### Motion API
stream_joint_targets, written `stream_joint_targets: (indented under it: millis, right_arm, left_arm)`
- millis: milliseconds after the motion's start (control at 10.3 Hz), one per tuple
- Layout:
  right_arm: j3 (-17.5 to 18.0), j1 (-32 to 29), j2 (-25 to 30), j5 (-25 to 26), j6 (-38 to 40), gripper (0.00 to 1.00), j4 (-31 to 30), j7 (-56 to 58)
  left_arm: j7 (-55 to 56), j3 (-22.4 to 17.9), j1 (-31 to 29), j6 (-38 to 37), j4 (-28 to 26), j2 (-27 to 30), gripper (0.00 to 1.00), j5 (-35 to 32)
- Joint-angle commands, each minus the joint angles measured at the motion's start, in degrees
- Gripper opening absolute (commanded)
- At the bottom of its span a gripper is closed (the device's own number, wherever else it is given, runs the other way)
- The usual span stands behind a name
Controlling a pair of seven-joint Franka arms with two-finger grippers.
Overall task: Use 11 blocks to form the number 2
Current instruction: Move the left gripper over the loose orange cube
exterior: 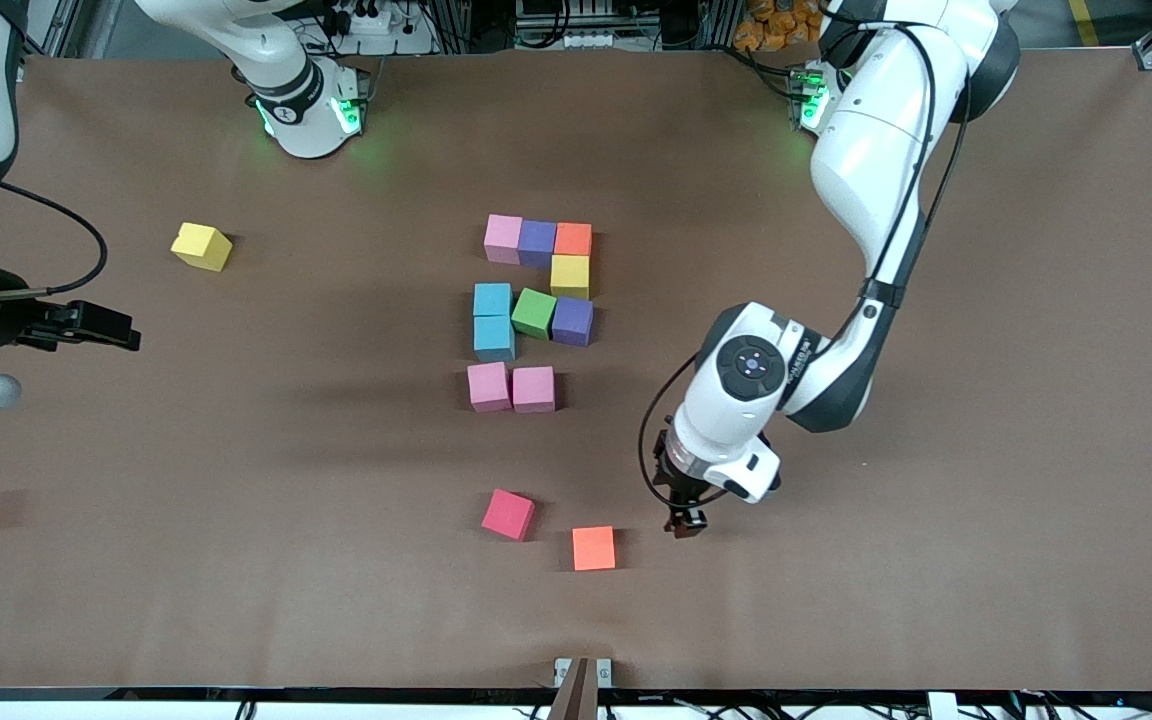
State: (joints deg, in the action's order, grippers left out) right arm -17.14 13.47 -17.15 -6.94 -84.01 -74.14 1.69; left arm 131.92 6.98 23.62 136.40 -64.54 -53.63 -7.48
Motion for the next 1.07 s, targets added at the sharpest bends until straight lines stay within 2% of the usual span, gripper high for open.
stream_joint_targets:
  millis: [0, 390, 975]
  right_arm:
    - [0.44, -0.90, -0.60, -0.80, 0.61, 1.00, 1.45, -0.02]
    - [0.44, -0.90, -0.60, -0.80, 0.61, 1.00, 1.45, -0.02]
    - [0.44, -0.81, -0.61, -0.80, 0.61, 1.00, 1.45, -0.11]
  left_arm:
    - [-0.52, -3.28, -0.41, 3.50, -0.32, 0.37, 0.74, -0.52]
    - [-0.61, -6.80, 0.29, 16.93, -0.41, -0.95, 0.74, -0.52]
    - [1.59, -6.89, 0.03, 20.47, -1.11, -2.09, 0.74, -0.16]
